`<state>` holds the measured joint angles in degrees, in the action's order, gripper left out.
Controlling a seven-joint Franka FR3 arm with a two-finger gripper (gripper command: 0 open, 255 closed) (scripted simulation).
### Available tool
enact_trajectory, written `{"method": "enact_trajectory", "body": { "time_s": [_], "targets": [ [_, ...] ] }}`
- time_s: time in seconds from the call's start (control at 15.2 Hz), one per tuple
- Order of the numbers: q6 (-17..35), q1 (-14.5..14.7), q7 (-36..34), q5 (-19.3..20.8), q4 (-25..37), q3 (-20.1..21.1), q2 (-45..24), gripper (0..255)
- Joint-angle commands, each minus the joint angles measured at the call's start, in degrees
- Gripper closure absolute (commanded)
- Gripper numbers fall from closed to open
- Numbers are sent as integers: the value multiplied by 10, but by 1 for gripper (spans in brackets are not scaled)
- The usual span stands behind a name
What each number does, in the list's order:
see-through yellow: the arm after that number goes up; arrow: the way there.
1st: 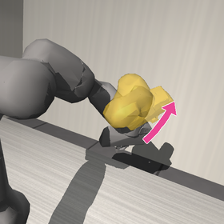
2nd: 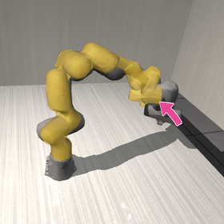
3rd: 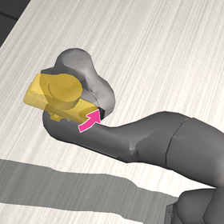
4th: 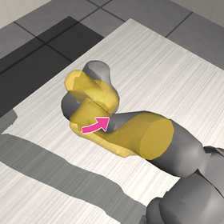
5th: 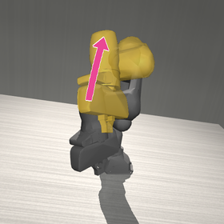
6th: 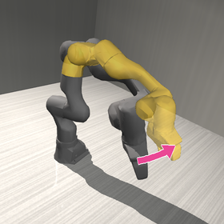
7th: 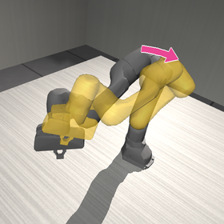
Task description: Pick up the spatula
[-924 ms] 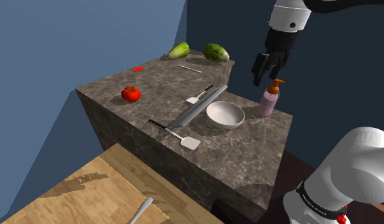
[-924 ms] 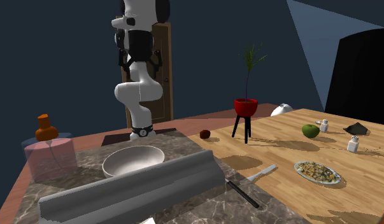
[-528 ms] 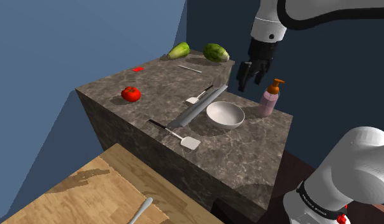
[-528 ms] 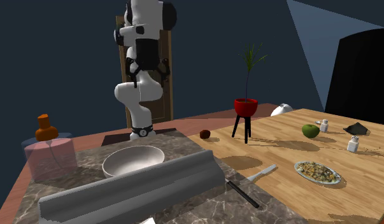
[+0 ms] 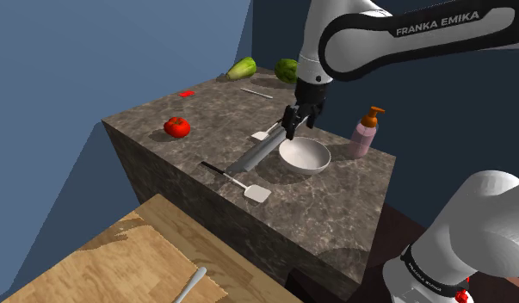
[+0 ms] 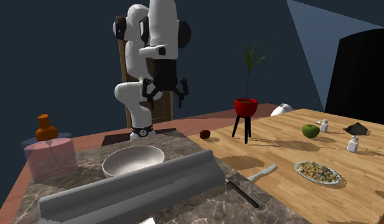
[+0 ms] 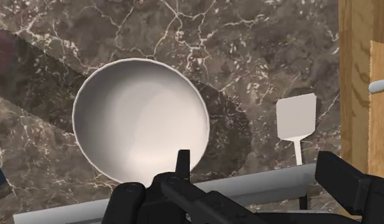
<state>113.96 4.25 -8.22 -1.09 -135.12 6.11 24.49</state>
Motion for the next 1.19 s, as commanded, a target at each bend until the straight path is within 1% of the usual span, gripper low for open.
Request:
{"method": "enact_trajectory", "body": {
  "time_s": [0.0,0.26,0.53,0.86,1.12],
  "targets": [
    [31,5,-2,1,4,9,-29,0],
    [92,13,-9,10,29,27,-105,0],
    [144,20,-21,28,65,43,-185,0],
    [193,33,-41,63,125,59,-287,0],
    [221,49,-58,97,186,64,-369,0]
  ]
}}
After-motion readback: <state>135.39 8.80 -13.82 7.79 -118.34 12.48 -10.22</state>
